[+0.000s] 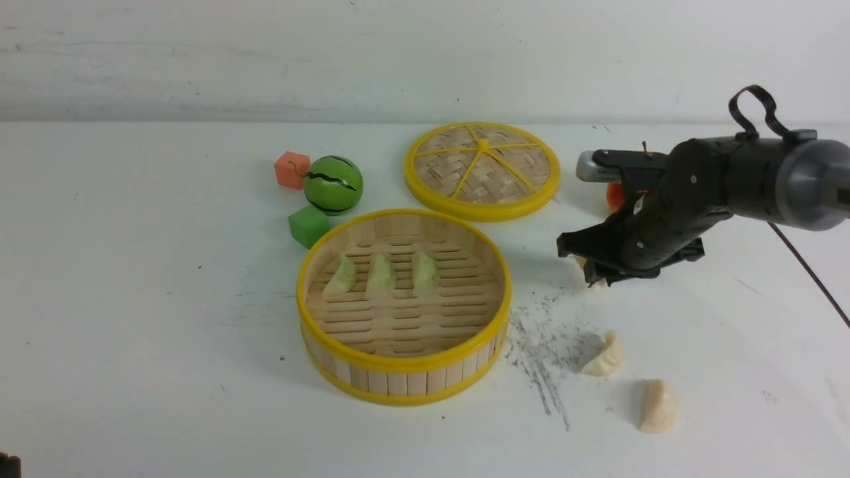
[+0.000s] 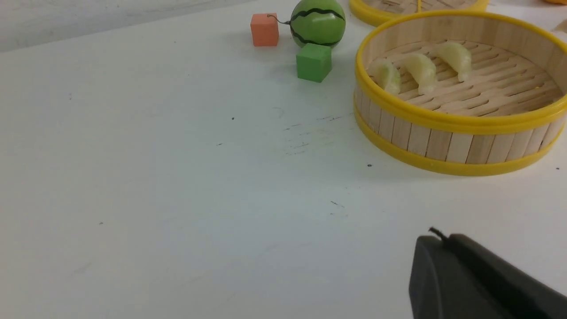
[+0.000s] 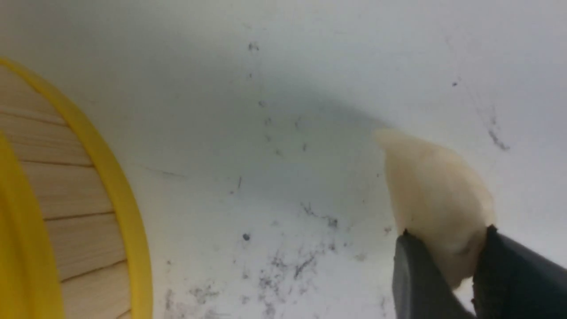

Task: Put the dumplings into the steamer on the white table.
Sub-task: 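Reach for and grasp a dumpling lying on the table beside the steamer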

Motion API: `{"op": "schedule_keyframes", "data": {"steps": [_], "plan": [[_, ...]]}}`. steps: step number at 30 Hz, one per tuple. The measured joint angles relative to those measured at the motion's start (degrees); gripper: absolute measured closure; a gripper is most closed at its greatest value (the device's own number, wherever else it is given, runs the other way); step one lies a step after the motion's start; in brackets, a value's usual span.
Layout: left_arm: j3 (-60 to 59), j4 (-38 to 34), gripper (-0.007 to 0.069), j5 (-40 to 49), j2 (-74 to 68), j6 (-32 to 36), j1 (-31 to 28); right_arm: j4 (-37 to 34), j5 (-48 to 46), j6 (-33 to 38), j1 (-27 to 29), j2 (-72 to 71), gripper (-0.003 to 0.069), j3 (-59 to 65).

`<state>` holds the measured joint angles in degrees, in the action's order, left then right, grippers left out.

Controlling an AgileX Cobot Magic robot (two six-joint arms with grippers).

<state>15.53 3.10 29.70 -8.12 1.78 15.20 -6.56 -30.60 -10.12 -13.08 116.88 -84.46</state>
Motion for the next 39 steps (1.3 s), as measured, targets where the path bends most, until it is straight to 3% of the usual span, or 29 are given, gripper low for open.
{"op": "schedule_keyframes", "data": {"steps": [8, 11, 13, 18, 26, 30, 33, 36, 39], "plan": [[0.0, 0.04, 0.0638, 0.0, 0.0, 0.0, 0.0, -0.4, -3.84, 2.36, 0.0, -3.05, 0.05, 0.0], [0.0, 0.04, 0.0638, 0.0, 0.0, 0.0, 0.0, -2.51, -5.43, 3.9, -0.05, -5.09, 0.0634, 0.06], [0.0, 0.04, 0.0638, -0.02, 0.0, 0.0, 0.0, -4.24, -5.82, 5.48, -0.33, -7.3, 0.0669, 0.06], [0.0, 0.04, 0.0638, -0.44, 0.0, 0.0, 0.0, -8.22, -4.92, 10.64, -2.68, -12.59, 0.0676, 0.06], [0.0, -0.09, 0.0638, -0.28, 0.0, -0.18, 0.0, -4.95, -4.34, 14.34, -3.2, -9.98, 0.0669, 0.06], [0.0, -0.42, 0.0637, -0.01, 0.0, -0.18, 0.0, -3.04, -4.45, 19.48, -3.2, -6.48, 0.0616, 0.06], [0.0, -0.47, 0.0636, -0.01, 0.0, -0.22, 0.0, -2.99, -3.95, 24.89, -3.2, -5.37, 0.0533, 0.06], [0.0, -0.65, 0.0634, -0.01, 0.0, -0.22, 0.0, -2.92, -2.85, 30.84, -3.2, -4.04, 0.037, 0.06], [0.0, -1.73, 0.0631, -0.01, 0.0, -0.22, 0.0, -3.09, -2.73, 34.18, -3.2, -2.16, 0.0276, -0.96]]}}
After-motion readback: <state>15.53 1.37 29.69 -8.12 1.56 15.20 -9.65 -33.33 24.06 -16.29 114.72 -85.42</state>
